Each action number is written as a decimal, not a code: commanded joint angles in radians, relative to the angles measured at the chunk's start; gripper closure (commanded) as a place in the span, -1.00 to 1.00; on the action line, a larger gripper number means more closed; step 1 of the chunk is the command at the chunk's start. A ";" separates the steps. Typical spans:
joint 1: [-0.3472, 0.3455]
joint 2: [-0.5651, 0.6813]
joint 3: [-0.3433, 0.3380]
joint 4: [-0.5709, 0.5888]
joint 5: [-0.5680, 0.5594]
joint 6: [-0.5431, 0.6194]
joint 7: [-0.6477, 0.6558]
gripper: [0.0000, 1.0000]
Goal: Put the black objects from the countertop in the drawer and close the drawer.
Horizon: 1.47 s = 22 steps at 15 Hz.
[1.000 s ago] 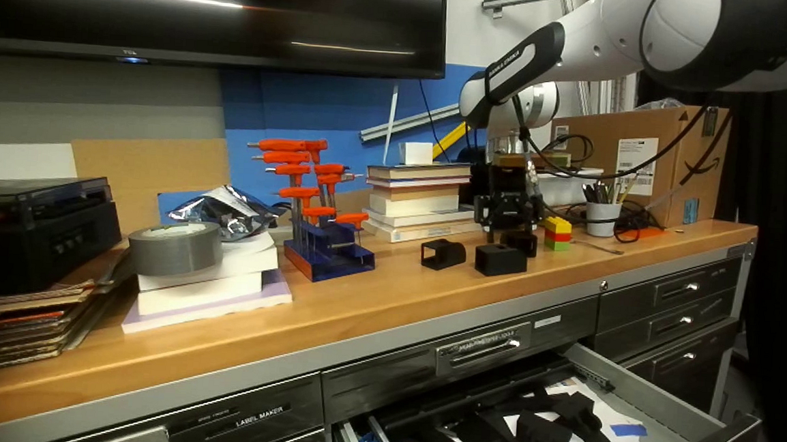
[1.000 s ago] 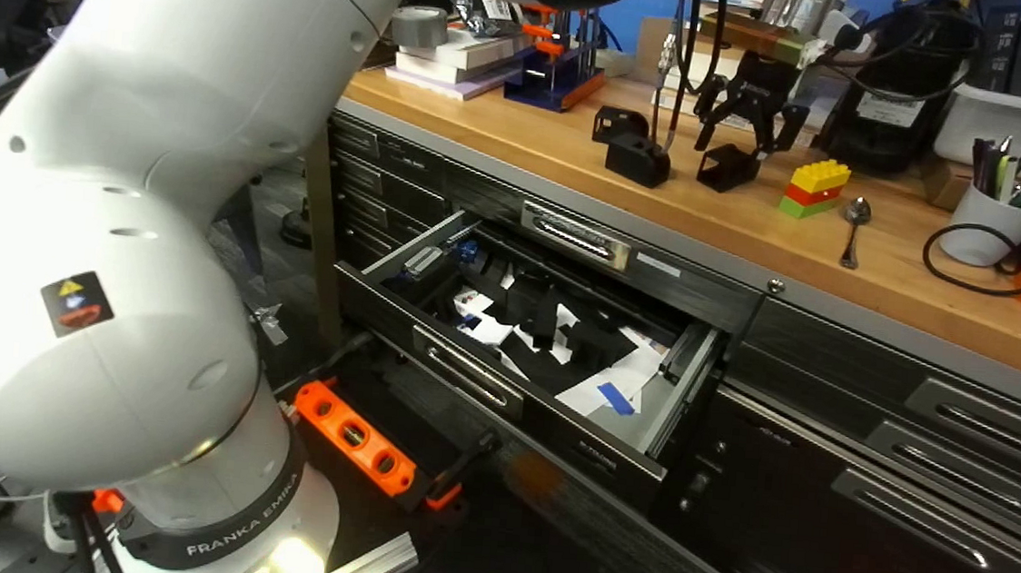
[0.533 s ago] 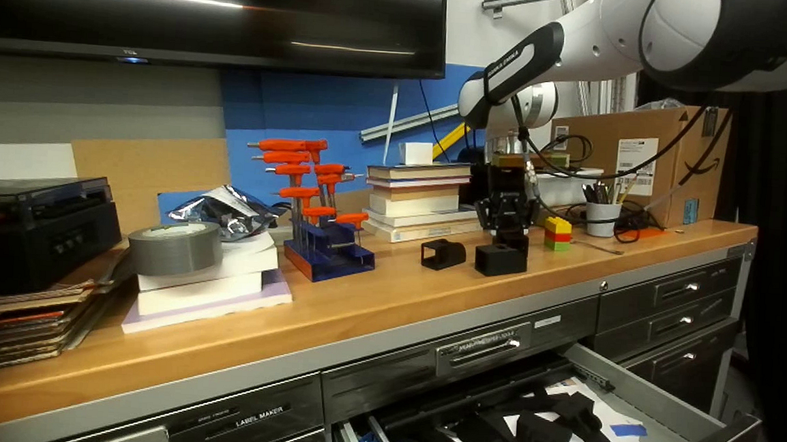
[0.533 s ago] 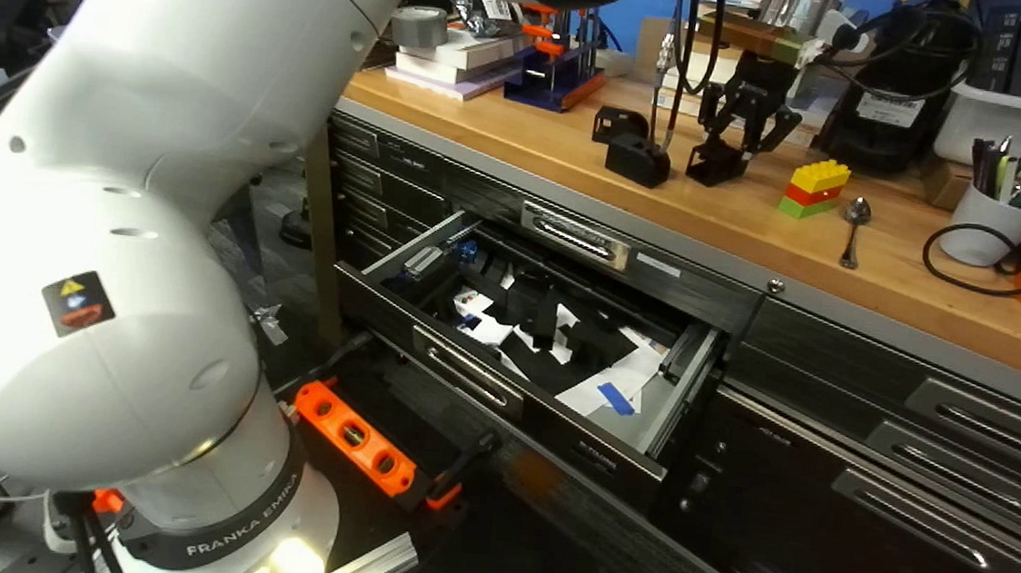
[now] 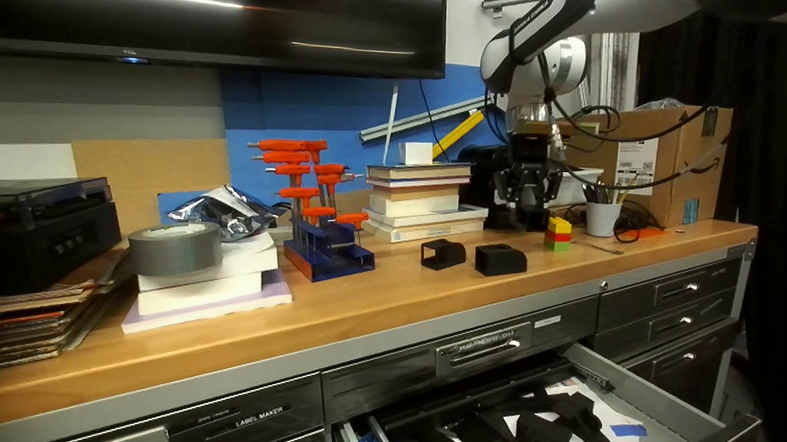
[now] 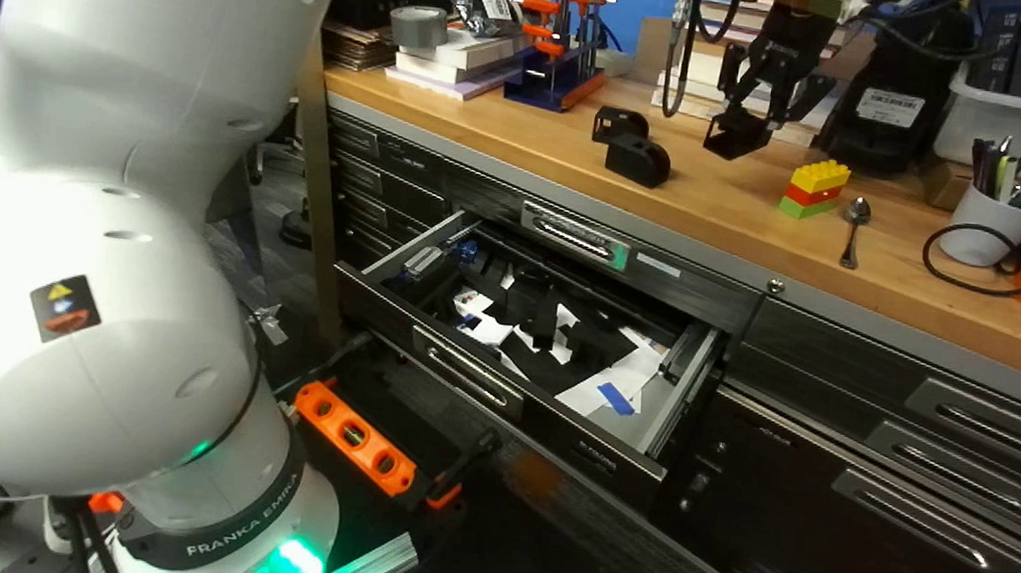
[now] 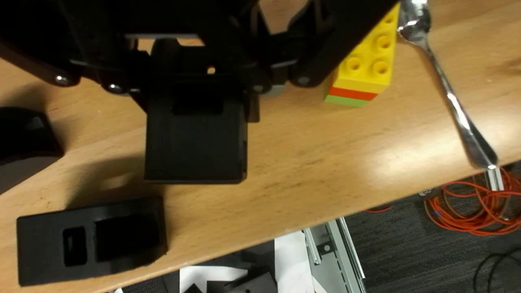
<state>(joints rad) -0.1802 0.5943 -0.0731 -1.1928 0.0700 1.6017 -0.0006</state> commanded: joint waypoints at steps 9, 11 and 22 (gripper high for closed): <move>-0.038 -0.454 -0.012 -0.627 0.218 0.171 -0.149 0.45; -0.035 -0.503 -0.018 -0.734 0.229 0.217 -0.189 0.45; -0.029 -0.665 -0.075 -1.280 0.187 0.578 -0.317 0.45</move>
<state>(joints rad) -0.2258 -0.0072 -0.1266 -2.3402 0.2684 2.0726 -0.2969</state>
